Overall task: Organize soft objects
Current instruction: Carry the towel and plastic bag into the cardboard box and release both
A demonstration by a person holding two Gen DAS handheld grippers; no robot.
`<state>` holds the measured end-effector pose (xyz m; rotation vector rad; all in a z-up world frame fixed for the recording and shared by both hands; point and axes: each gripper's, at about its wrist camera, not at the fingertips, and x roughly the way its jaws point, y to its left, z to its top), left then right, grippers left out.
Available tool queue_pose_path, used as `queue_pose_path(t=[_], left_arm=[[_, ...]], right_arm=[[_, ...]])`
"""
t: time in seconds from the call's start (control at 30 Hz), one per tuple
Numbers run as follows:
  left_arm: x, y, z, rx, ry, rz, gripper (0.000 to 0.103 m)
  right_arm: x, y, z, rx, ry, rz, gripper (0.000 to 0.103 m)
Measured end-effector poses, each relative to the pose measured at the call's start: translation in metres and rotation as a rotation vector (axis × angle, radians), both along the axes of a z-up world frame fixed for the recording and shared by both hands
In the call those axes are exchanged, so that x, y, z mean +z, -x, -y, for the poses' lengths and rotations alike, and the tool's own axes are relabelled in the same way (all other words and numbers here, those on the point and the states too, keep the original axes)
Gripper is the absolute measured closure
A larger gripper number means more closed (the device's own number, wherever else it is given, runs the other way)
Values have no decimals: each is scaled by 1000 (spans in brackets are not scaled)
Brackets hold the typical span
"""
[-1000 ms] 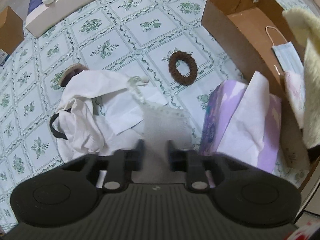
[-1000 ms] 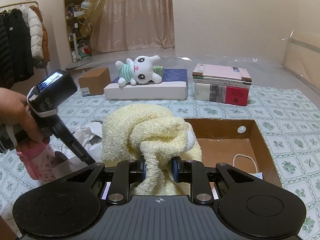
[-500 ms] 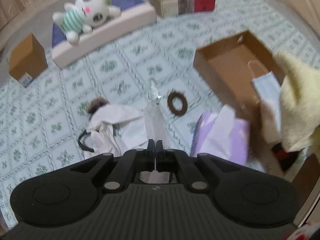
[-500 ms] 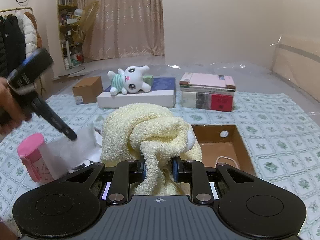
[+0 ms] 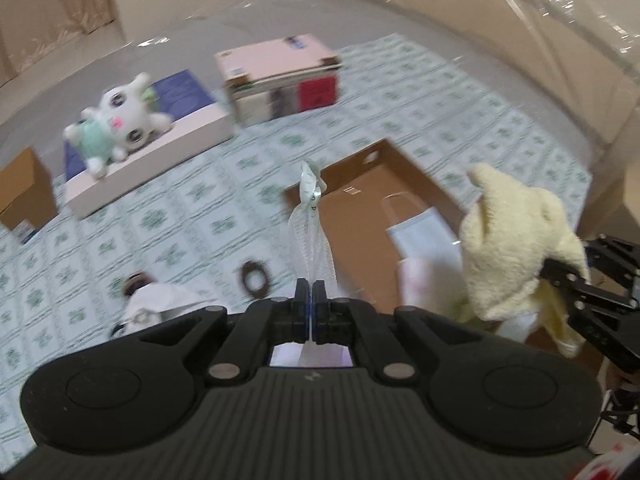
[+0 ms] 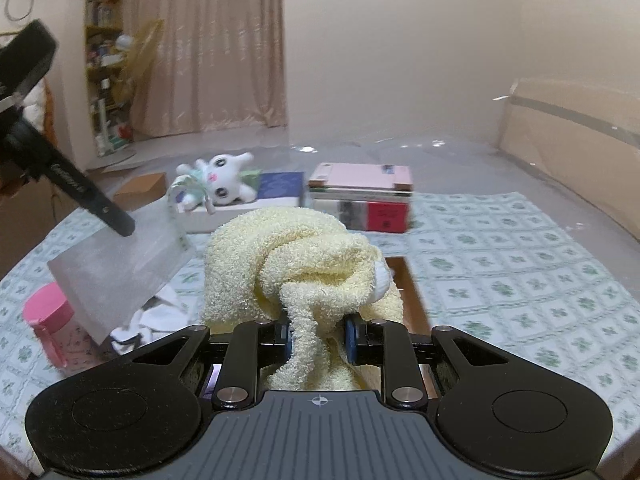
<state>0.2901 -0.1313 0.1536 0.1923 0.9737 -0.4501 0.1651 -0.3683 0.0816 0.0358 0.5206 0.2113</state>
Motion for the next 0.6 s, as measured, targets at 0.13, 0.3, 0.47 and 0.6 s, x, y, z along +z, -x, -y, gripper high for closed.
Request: queue_pose_path(t=[0.13,0.3,0.47,0.6], left_arm=[[0,3,30,-27,73,3,102],[-15,-2,64,-34,151,-8,103],[-45,-14,91,-6,225,-34,103],[-79,-28,105,26,260,-67,102]], right_arm=[[3,0,30,-66,-22,-8,80],[-6,-7,54,-104,-50,-44,80],[-22,-19,62,-112,-74,-79,80],[-39,-32,61,-109,-75,-115,80]])
